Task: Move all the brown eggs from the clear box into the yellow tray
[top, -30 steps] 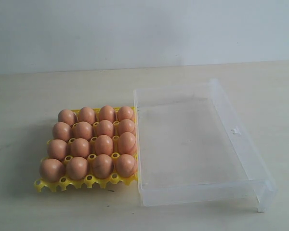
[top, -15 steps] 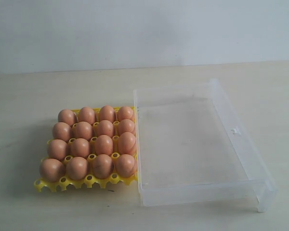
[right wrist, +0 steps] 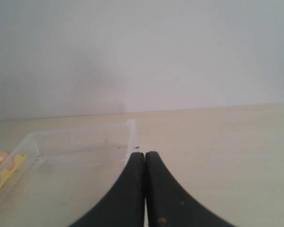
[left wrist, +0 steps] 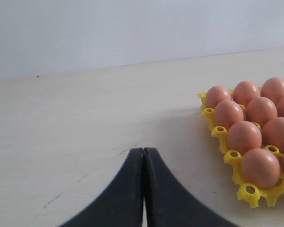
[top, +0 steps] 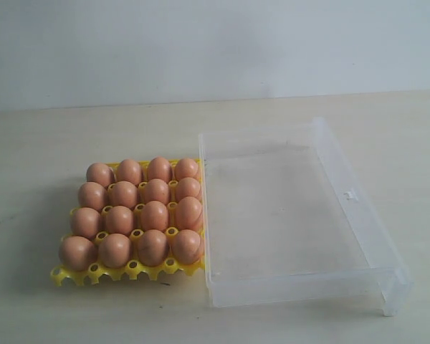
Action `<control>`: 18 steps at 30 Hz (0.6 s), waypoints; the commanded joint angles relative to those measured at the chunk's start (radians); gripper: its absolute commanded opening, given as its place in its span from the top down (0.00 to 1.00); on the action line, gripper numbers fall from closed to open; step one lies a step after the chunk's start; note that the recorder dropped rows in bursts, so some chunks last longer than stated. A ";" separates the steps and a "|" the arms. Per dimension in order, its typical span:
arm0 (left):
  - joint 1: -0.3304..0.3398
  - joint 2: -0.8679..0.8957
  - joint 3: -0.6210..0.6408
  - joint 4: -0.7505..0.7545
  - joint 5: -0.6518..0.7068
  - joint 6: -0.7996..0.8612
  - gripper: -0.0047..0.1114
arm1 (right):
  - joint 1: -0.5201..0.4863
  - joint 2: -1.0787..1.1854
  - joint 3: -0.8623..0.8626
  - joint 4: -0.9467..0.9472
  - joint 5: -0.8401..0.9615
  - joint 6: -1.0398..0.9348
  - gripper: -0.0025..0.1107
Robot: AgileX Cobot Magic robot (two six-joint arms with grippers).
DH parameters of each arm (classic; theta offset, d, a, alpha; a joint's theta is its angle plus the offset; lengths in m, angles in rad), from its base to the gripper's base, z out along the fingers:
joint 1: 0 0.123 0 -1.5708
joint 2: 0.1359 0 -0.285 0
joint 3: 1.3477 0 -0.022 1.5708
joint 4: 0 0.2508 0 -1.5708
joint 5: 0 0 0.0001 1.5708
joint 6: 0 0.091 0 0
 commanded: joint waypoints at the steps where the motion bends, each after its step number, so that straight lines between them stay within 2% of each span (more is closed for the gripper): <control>1: -0.006 0.003 -0.005 -0.005 -0.004 -0.004 0.96 | -0.008 -0.006 0.005 -0.012 -0.013 -0.007 0.98; 18: -0.006 0.003 -0.005 -0.005 -0.004 -0.004 0.96 | -0.021 -0.006 0.005 -0.007 -0.013 -0.005 0.98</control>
